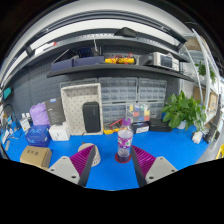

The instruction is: Pour water

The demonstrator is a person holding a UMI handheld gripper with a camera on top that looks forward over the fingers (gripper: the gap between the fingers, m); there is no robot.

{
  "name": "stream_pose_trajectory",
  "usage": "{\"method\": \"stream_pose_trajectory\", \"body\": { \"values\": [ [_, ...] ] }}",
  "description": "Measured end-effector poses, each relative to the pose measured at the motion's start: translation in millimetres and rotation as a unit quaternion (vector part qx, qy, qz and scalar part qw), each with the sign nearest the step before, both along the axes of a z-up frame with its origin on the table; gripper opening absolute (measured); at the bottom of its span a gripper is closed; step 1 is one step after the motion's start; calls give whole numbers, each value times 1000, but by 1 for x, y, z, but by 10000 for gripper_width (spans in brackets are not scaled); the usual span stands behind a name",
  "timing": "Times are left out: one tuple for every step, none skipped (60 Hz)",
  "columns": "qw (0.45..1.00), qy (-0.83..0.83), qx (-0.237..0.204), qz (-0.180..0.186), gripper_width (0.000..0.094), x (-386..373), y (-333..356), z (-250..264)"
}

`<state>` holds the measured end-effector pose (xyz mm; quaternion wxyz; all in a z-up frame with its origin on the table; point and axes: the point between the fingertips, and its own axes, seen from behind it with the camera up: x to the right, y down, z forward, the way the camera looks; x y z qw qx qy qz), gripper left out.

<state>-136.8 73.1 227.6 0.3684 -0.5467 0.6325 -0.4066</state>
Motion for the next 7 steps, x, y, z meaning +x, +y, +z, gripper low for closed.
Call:
{"method": "stream_pose_trajectory", "body": {
  "values": [
    [1000,-1,1,1,707,-1,1,2],
    [1000,-1,2,3,705,-2,2,4],
    [1000,-1,3,4,704,-4,3,6],
    [1000,-2,4,6,703,-5,4,7],
    [1000,-2,6,8,703,-5,5,9],
    [1000,-3,7,10,699,-6,7,10],
    [1000,-3,7,12,696,-7,8,11]
  ]
}}
